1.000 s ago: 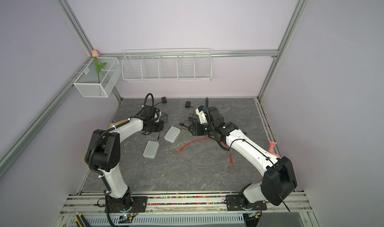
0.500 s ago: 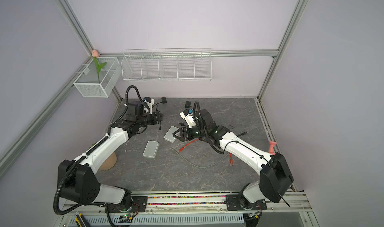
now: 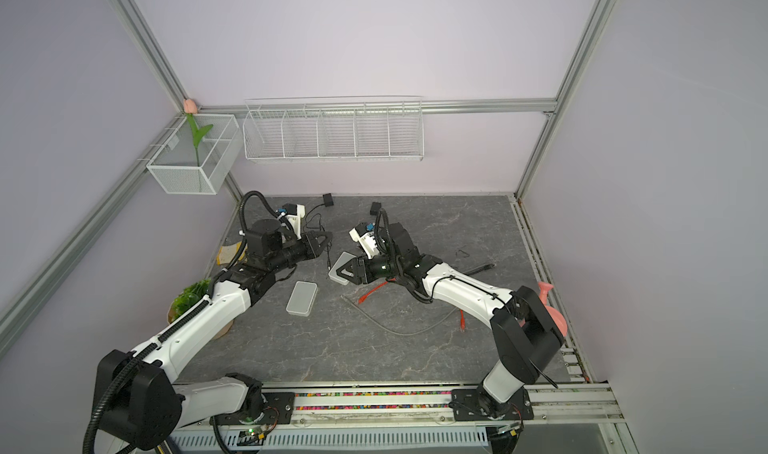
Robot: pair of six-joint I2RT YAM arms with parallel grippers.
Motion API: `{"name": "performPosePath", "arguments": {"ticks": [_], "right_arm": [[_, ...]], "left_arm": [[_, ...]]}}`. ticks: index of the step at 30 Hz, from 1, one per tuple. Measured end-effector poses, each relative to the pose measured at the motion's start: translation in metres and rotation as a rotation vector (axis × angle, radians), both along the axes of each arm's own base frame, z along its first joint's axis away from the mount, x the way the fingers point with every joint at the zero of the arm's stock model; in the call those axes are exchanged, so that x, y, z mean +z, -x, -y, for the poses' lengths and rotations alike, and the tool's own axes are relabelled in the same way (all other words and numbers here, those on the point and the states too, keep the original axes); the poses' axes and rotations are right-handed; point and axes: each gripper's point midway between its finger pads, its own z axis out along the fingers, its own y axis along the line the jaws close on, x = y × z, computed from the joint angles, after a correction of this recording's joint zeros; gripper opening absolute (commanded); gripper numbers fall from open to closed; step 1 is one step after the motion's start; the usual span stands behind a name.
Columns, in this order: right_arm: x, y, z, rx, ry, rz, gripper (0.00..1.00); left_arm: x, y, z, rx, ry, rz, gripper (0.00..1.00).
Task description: Insert the plug into the switch port
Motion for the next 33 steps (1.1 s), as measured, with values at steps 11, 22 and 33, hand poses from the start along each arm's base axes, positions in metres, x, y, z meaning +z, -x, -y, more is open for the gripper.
{"name": "performPosePath", "arguments": {"ticks": [11, 22, 33], "right_arm": [[0.019, -0.015, -0.016, 0.003, -0.039, 0.033, 0.50], [0.019, -0.023, -0.030, 0.024, -0.043, 0.031, 0.44], [0.008, -0.019, -0.034, 0.048, -0.027, 0.012, 0.15]], "left_arm": [[-0.003, 0.007, 0.000, -0.001, 0.019, -0.006, 0.00], [0.003, 0.010, 0.002, -0.007, 0.032, 0.014, 0.00], [0.004, 0.012, 0.002, -0.012, 0.035, 0.018, 0.00]]}}
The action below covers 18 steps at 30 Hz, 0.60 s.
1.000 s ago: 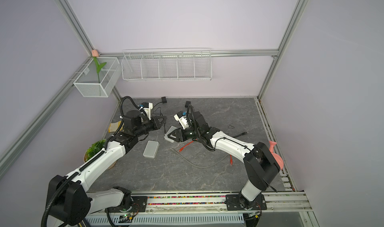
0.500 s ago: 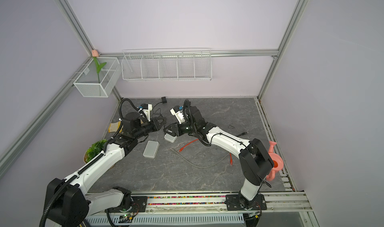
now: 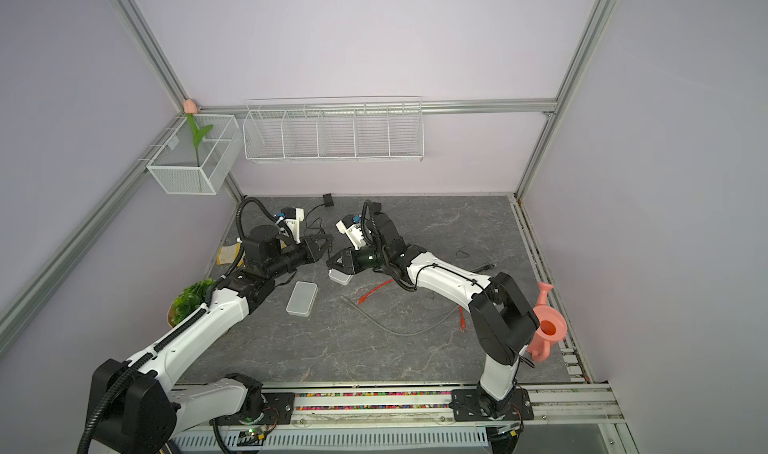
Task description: Insert the plug into the switch port
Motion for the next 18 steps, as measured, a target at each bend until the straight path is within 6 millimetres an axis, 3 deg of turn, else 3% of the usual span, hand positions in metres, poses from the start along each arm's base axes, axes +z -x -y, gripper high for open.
{"name": "performPosePath", "arguments": {"ticks": [4, 7, 8, 10, 14, 18], "right_arm": [[0.001, 0.001, -0.001, 0.006, -0.004, -0.004, 0.08], [0.002, 0.002, -0.001, 0.009, -0.005, -0.005, 0.07], [0.002, 0.002, -0.001, 0.010, -0.006, -0.005, 0.07], [0.002, 0.002, -0.001, 0.008, -0.005, -0.005, 0.07], [0.002, -0.001, 0.000, -0.003, -0.008, -0.012, 0.07], [0.003, -0.009, 0.005, -0.028, -0.021, -0.023, 0.07]], "left_arm": [[0.000, 0.000, 0.000, 0.000, 0.000, 0.000, 0.02], [0.000, 0.000, -0.002, 0.006, -0.008, 0.003, 0.46], [-0.001, 0.001, -0.003, 0.011, -0.010, -0.001, 0.55], [-0.004, 0.001, -0.007, 0.028, -0.032, -0.008, 0.65], [-0.010, 0.004, -0.019, 0.076, -0.088, -0.021, 0.70], [0.003, 0.009, -0.032, 0.133, -0.110, 0.019, 0.71]]}}
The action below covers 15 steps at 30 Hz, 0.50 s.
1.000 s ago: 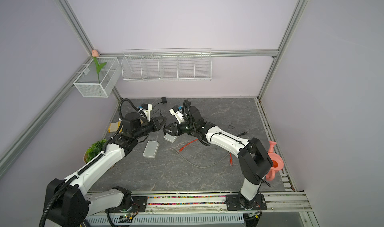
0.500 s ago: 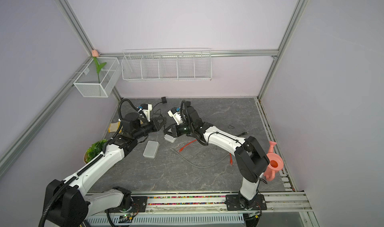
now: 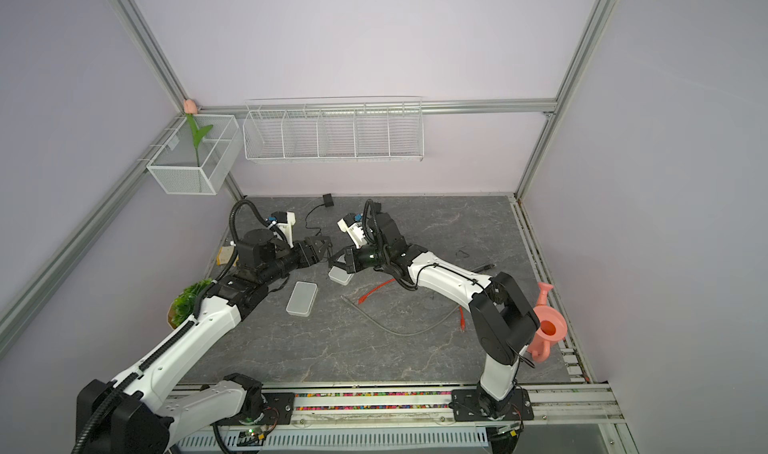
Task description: Insert the plug into the switch port
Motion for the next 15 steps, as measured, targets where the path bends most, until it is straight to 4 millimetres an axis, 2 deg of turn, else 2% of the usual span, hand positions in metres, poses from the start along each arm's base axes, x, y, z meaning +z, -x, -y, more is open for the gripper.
{"name": "performPosePath", "arguments": {"ticks": [4, 8, 9, 11, 13, 14, 15], "right_arm": [[-0.003, -0.010, 0.008, -0.036, -0.006, -0.025, 0.07], [-0.011, -0.026, 0.023, -0.099, -0.006, -0.068, 0.07], [-0.015, -0.032, 0.031, -0.127, -0.006, -0.084, 0.07], [-0.019, -0.044, 0.046, -0.181, -0.001, -0.108, 0.07], [-0.020, -0.056, 0.062, -0.239, 0.009, -0.113, 0.07], [-0.018, -0.059, 0.067, -0.257, 0.013, -0.110, 0.07], [-0.014, -0.062, 0.072, -0.276, 0.016, -0.101, 0.07]], "left_arm": [[0.014, 0.009, -0.011, 0.026, -0.019, 0.040, 0.71], [0.006, 0.020, -0.019, 0.033, -0.070, 0.014, 0.71], [0.001, 0.022, -0.022, 0.039, -0.092, 0.000, 0.71], [-0.011, 0.023, -0.028, 0.061, -0.134, -0.031, 0.80], [-0.035, 0.026, -0.038, 0.094, -0.191, -0.084, 0.87], [-0.048, 0.028, -0.042, 0.106, -0.216, -0.114, 1.00], [-0.062, 0.030, -0.047, 0.121, -0.246, -0.149, 0.99]]}}
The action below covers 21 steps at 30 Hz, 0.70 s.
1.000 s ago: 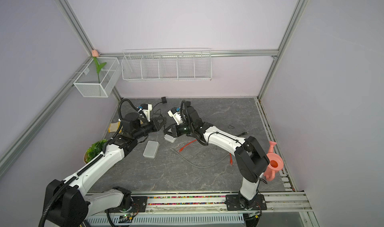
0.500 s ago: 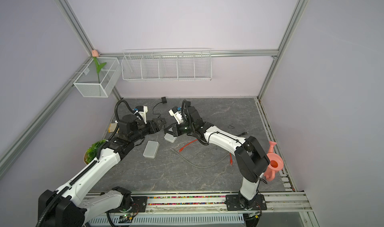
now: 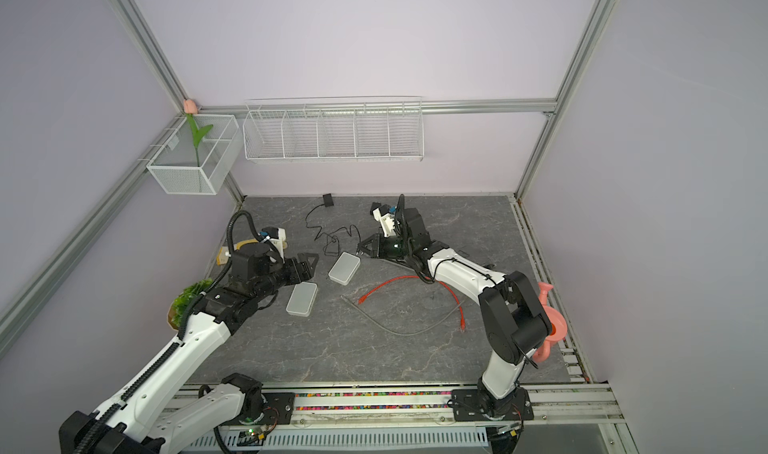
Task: Insert the plug into the switch port
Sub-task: 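Grasp the nearer white router with the left gripper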
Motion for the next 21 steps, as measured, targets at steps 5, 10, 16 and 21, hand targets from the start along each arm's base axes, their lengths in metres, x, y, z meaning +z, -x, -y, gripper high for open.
{"name": "performPosePath", "arguments": {"ticks": [5, 10, 16, 21], "right_arm": [[0.025, 0.005, 0.012, -0.020, 0.007, 0.056, 0.07], [0.043, 0.002, 0.029, -0.049, 0.001, 0.097, 0.07], [0.037, -0.003, 0.049, -0.088, 0.012, 0.090, 0.07], [0.032, 0.002, 0.052, -0.088, 0.017, 0.078, 0.07]], "left_arm": [[-0.062, 0.007, -0.017, 0.055, -0.129, -0.182, 0.99], [-0.100, 0.012, -0.026, 0.084, -0.212, -0.311, 0.99], [-0.130, 0.018, -0.034, 0.104, -0.274, -0.400, 0.99], [-0.151, 0.023, -0.037, 0.110, -0.304, -0.464, 1.00]]}}
